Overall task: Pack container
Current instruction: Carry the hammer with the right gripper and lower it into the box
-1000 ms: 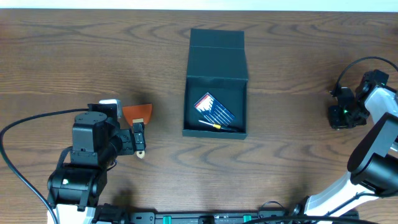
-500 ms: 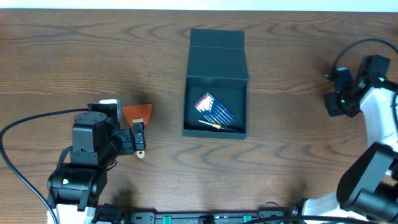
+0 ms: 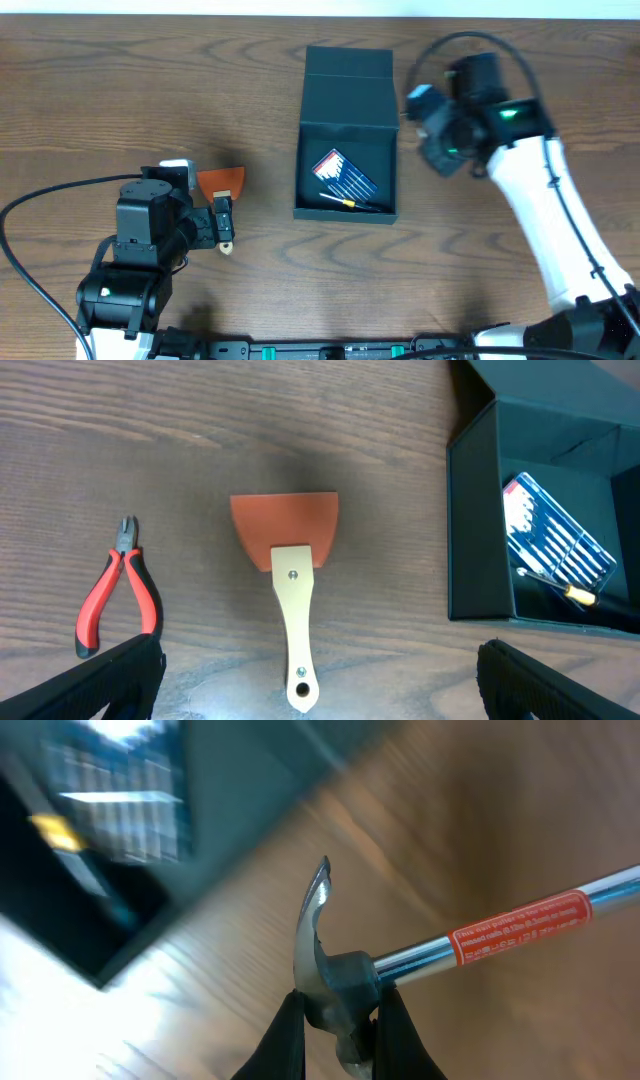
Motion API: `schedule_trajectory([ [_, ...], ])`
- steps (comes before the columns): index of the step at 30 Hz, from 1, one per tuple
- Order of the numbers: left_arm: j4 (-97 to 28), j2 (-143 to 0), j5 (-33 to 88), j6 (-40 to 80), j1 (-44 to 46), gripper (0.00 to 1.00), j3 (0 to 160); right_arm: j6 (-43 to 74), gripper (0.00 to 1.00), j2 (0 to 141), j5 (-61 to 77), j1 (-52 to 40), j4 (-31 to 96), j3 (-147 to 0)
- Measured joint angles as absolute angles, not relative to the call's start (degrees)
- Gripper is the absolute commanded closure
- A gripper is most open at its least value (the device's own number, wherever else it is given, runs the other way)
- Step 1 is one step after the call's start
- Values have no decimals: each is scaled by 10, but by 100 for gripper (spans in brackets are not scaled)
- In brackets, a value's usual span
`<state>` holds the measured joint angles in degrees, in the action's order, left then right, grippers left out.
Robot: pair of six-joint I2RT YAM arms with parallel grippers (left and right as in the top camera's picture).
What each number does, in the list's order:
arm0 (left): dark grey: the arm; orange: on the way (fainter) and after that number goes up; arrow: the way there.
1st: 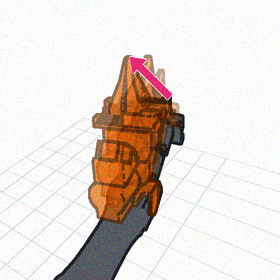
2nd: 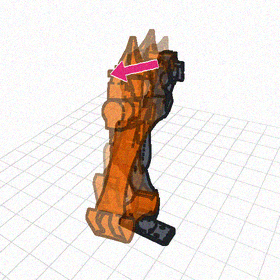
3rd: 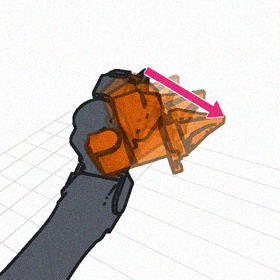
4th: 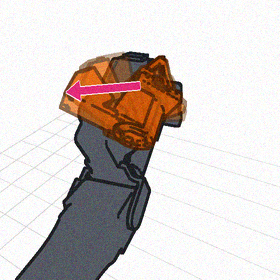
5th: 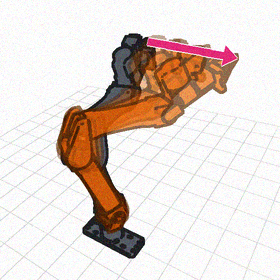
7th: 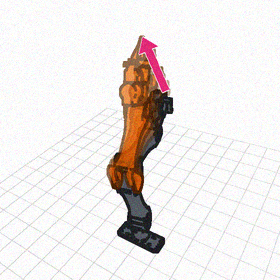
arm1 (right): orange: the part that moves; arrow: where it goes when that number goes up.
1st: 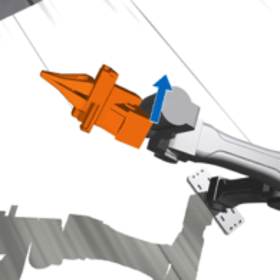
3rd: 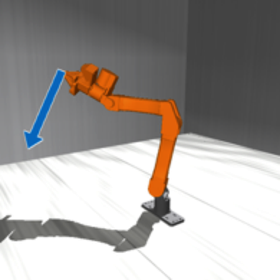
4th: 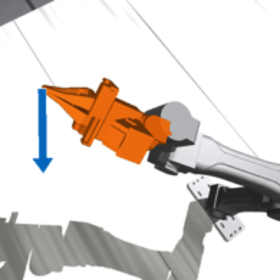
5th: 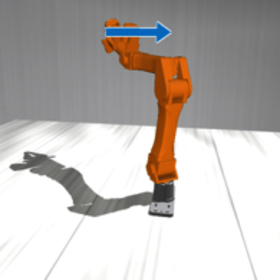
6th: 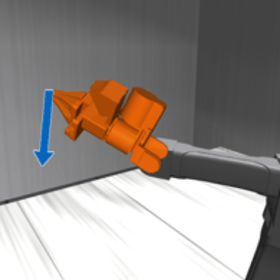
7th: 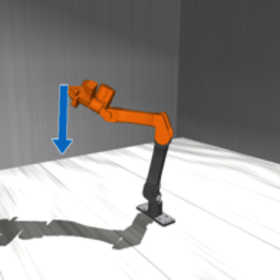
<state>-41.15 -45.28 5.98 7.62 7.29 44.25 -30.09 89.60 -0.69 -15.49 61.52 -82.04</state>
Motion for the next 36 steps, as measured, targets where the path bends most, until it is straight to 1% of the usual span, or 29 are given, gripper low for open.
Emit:
schedule_trajectory([
  [5,-416,-453,60,76,73,1,442,-288,99,896,-13,-261,618,-822],
  [12,-418,-453,60,76,73,1,442,-263,99,896,-11,-345,633,-821],
  [16,-418,-453,60,76,73,2,442,-239,99,904,-11,-370,632,-820],
  [19,-418,-453,60,76,73,2,442,-200,99,926,-10,-383,618,-817],
  [26,-418,-453,60,76,73,1,442,-68,99,982,-11,-402,550,-812],
  [36,-431,-453,60,76,73,1,442,99,99,998,-45,-414,488,-812],
])
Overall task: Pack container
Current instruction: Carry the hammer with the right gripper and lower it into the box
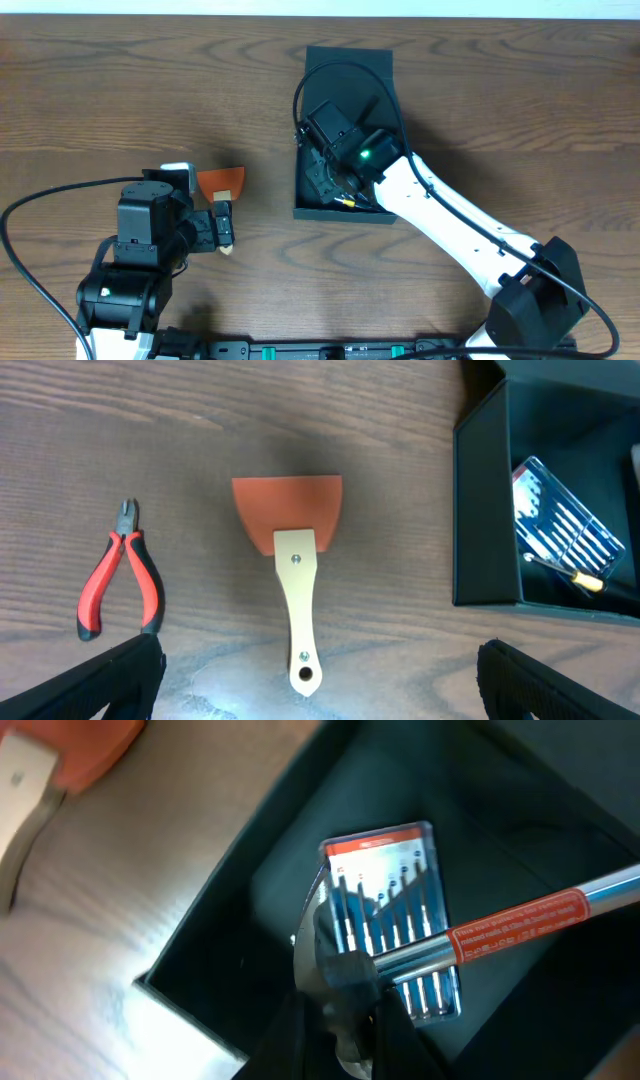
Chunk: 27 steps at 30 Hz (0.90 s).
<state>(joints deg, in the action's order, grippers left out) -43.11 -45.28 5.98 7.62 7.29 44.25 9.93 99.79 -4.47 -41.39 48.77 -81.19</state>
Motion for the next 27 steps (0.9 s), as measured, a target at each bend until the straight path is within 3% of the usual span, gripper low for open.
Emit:
schedule_trajectory([
  [12,-431,-453,60,76,73,2,442,288,99,999,-82,-414,486,-812],
  [27,-431,-453,60,76,73,1,442,336,98,1022,-79,-453,486,-812],
])
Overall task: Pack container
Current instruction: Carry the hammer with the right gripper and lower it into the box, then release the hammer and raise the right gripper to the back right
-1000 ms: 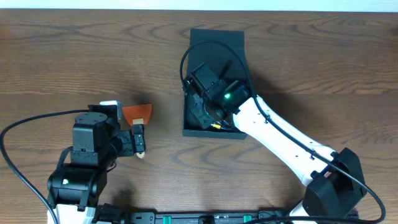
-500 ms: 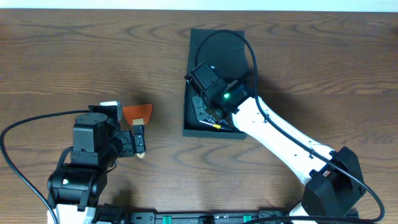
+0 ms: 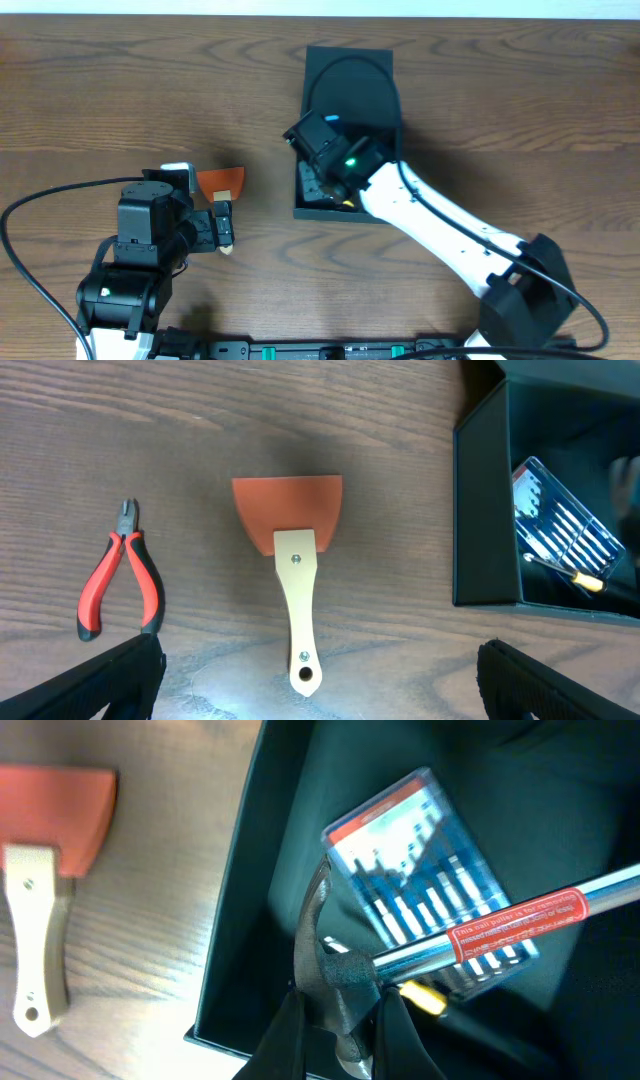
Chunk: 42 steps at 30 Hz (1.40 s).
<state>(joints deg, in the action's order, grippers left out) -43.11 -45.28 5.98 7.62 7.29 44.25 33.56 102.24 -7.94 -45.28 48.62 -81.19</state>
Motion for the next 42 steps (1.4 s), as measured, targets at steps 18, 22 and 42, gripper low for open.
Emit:
schedule_trajectory([
  [18,-431,-453,60,76,73,2,442,343,73,1061,-76,-467,472,-811],
  [22,-431,-453,60,76,73,2,442,341,75,1061,-76,-467,472,-811],
  [42,-431,-453,60,76,73,1,442,338,44,1061,-75,-467,447,-811],
])
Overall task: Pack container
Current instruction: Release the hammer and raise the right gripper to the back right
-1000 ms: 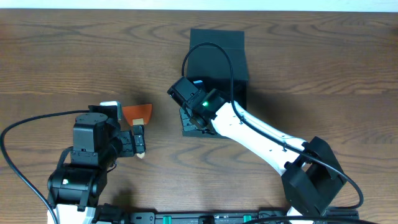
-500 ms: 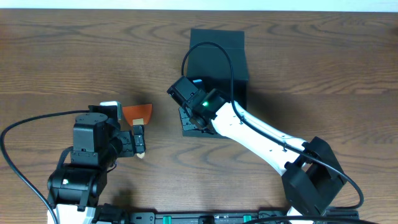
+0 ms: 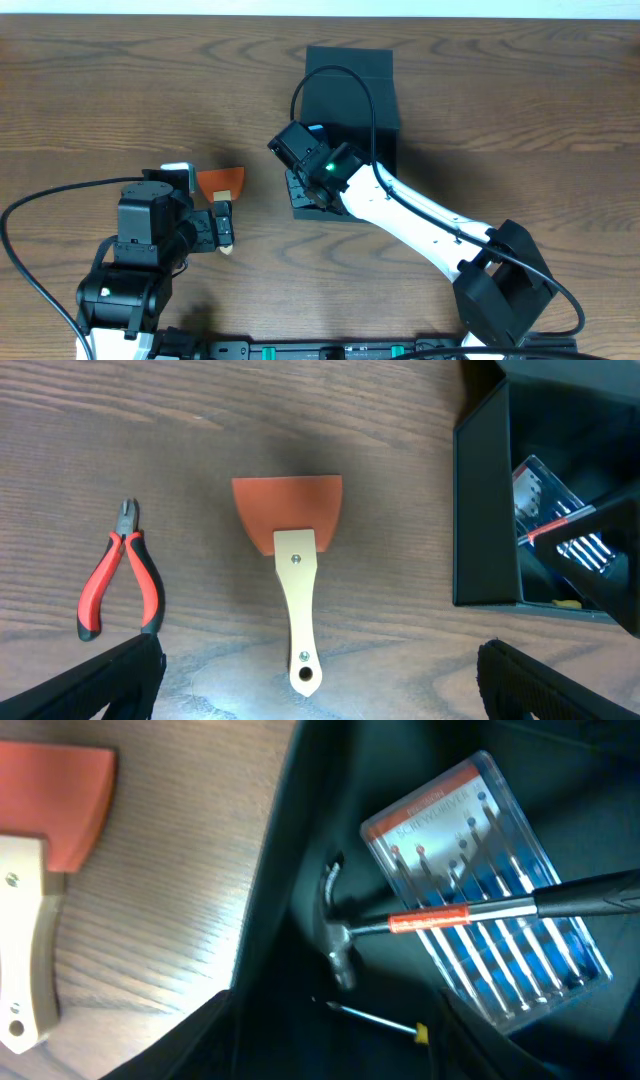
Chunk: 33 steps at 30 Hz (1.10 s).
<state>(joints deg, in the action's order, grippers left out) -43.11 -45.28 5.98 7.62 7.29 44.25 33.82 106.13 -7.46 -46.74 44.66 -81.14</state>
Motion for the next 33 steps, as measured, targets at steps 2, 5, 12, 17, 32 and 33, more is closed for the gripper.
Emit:
schedule_trajectory([
  [2,-431,-453,60,76,73,2,442,328,40,1061,-72,-467,430,-811],
  [5,-431,-453,60,76,73,1,442,302,29,1061,-69,-467,400,-811],
  [12,-431,-453,60,76,73,1,442,243,15,1061,-61,-431,405,-855],
  [17,-432,-450,60,76,73,1,443,223,1,1062,-59,-329,502,-970],
  [32,-622,-578,-2,125,73,1,707,218,1,1062,-7,33,738,-1111],
  [33,-624,-602,1,130,73,1,708,216,1,1062,-5,34,734,-1100],
])
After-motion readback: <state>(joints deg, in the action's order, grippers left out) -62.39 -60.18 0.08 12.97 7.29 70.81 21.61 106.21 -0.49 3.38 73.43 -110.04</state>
